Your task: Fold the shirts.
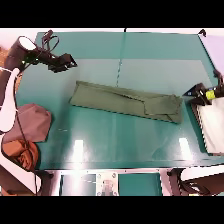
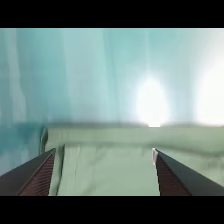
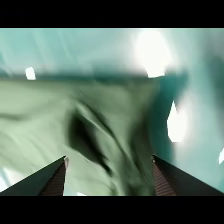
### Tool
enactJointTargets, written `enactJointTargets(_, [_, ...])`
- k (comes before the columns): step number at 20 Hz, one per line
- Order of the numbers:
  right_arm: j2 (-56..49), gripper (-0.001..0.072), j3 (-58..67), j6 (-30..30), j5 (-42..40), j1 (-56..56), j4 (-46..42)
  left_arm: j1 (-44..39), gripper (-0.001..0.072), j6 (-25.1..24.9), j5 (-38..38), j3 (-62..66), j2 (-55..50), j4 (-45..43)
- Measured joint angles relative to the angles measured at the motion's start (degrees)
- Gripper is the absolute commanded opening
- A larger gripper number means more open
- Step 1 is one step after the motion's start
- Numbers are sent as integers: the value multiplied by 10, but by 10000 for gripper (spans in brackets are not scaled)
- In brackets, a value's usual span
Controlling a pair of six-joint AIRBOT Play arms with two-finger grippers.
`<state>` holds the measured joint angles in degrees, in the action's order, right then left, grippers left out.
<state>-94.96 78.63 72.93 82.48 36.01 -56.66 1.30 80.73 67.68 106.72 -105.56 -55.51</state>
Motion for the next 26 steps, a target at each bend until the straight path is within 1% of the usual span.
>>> enactJointTargets(2, [-2, 611, -47, -33, -1, 12, 2, 6, 706, 2, 36, 8, 0, 1])
enactJointTargets(3, [-3, 654, -67, -52, -6, 16, 15, 8, 705, 2, 48, 10, 0, 1])
enactJointTargets(5, [-11, 654, -96, -92, -11, 19, 45, 10, 705, 3, 61, 14, 0, 1])
enactJointTargets(7, [-23, 654, -111, -117, -19, 21, 74, 11, 705, 4, 68, 16, 0, 2])
enactJointTargets(11, [-50, 652, -121, -138, -33, 16, 114, 12, 697, 4, 75, 17, 0, 3])
enactJointTargets(12, [-55, 563, -121, -141, -42, 12, 116, 12, 444, 4, 76, 17, 0, 3])
enactJointTargets(13, [-60, 330, -120, -143, -56, 7, 116, 12, 182, 4, 77, 17, -1, 5])
enactJointTargets(14, [-66, 143, -118, -146, -72, 1, 115, 12, 77, 4, 78, 17, -1, 8])
enactJointTargets(15, [-70, 29, -114, -148, -78, -6, 115, 12, 53, 4, 78, 17, -1, 15])
enactJointTargets(18, [-74, 25, -87, -153, -85, -26, 105, 1, 52, 2, 78, 16, -1, 35])
enactJointTargets(21, [-76, 25, -36, -151, -89, -37, 93, -39, 52, -1, 69, 12, -3, 45])
enactJointTargets(24, [-76, 25, 35, -127, -28, -49, 101, -112, 52, -3, 24, 0, -14, 50])
enactJointTargets(26, [-69, 25, 84, -102, 20, -56, 102, -178, 51, -3, -33, -8, -33, 52])
